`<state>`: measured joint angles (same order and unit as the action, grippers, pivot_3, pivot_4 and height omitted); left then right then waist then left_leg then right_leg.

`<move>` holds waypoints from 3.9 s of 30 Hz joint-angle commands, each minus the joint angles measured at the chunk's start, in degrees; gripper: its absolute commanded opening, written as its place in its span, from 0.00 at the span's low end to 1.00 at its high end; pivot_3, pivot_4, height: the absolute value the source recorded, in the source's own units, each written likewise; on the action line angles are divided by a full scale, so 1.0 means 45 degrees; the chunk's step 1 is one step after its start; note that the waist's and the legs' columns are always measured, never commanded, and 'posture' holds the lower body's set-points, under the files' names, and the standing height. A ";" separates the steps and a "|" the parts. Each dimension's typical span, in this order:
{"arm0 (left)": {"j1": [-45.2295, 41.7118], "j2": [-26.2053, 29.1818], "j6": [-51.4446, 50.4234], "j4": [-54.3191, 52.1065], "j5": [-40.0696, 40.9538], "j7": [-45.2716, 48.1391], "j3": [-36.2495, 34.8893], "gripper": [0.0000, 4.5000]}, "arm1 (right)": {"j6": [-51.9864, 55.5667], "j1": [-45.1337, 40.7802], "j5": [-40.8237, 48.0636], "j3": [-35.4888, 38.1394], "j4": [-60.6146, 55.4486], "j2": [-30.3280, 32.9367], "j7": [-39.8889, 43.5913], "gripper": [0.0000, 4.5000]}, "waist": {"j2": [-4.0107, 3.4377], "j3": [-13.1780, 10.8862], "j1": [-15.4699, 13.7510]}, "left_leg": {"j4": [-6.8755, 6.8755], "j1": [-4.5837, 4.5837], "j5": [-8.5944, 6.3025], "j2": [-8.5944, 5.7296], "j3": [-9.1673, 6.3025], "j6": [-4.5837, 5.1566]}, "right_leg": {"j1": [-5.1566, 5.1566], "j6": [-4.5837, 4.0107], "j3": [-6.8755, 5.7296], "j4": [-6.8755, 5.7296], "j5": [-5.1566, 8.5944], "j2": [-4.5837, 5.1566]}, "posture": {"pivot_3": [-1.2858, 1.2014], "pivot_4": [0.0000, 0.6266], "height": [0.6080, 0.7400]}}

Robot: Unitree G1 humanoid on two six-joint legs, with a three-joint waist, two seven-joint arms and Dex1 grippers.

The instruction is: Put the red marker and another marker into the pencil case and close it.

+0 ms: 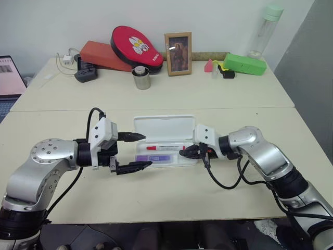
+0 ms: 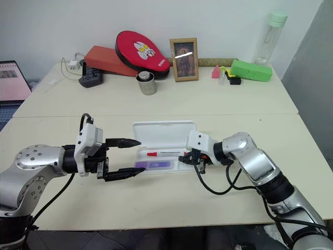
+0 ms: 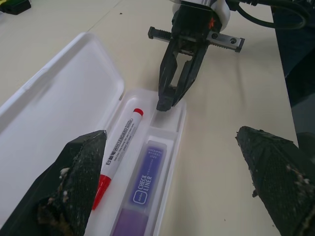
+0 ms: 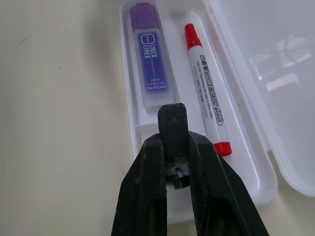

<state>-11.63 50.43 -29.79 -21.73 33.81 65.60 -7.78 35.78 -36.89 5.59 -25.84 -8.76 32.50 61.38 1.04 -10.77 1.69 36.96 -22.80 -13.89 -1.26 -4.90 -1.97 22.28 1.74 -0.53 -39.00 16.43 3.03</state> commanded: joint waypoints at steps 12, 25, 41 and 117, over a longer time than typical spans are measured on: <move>-0.0249 0.0070 -0.0151 -0.0451 0.0174 -0.0425 -0.0168 1.00 | -0.0070 -0.0337 -0.0243 -0.0173 -0.0045 -0.0051 0.0283 0.29 | 0.0000 0.0000 0.0001 | 0.0000 0.0001 -0.0001 0.0001 -0.0001 0.0001 | 0.0000 0.0000 -0.0001 -0.0002 0.0000 -0.0004 | 0.52 0.24 1.00; -0.0390 -0.0196 -0.0305 -0.0237 0.0421 -0.1054 -0.0641 1.00 | 0.0205 -0.1002 0.0841 0.0787 -0.0562 -0.0278 0.0671 0.94 | 0.0000 0.0000 0.0000 | 0.0000 0.0002 0.0000 0.0002 -0.0004 0.0001 | 0.0001 0.0000 -0.0003 -0.0003 0.0000 -0.0004 | 0.52 0.24 1.00; -0.1386 -0.0351 -0.1048 0.1229 0.2294 -0.2612 -0.3474 1.00 | -0.1722 -0.6027 0.1322 0.2873 0.6051 -0.2190 -0.0637 0.99 | 0.0003 -0.0001 0.0051 | -0.0007 0.0019 0.0001 0.0007 0.0011 -0.0002 | 0.0004 -0.0004 0.0005 -0.0011 -0.0003 -0.0011 | 0.52 0.24 1.00; -0.0589 -0.0238 -0.0078 0.4111 -0.0648 -0.4545 -0.2956 1.00 | 0.0691 -0.0027 0.1382 0.6268 0.1364 0.0174 -0.1776 0.28 | 0.0017 0.0010 0.0007 | -0.0022 0.0020 -0.0002 0.0001 0.0016 0.0000 | 0.0002 -0.0007 0.0014 0.0002 -0.0003 0.0002 | 0.52 0.24 1.00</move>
<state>-12.68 47.62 -33.19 -5.73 32.95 45.50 -18.47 37.91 -37.29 10.41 -0.05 -1.69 32.11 54.59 1.11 -10.72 1.72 36.85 -22.71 -13.90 -1.25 -4.81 -1.97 22.29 1.71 -0.47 -38.99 16.41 3.04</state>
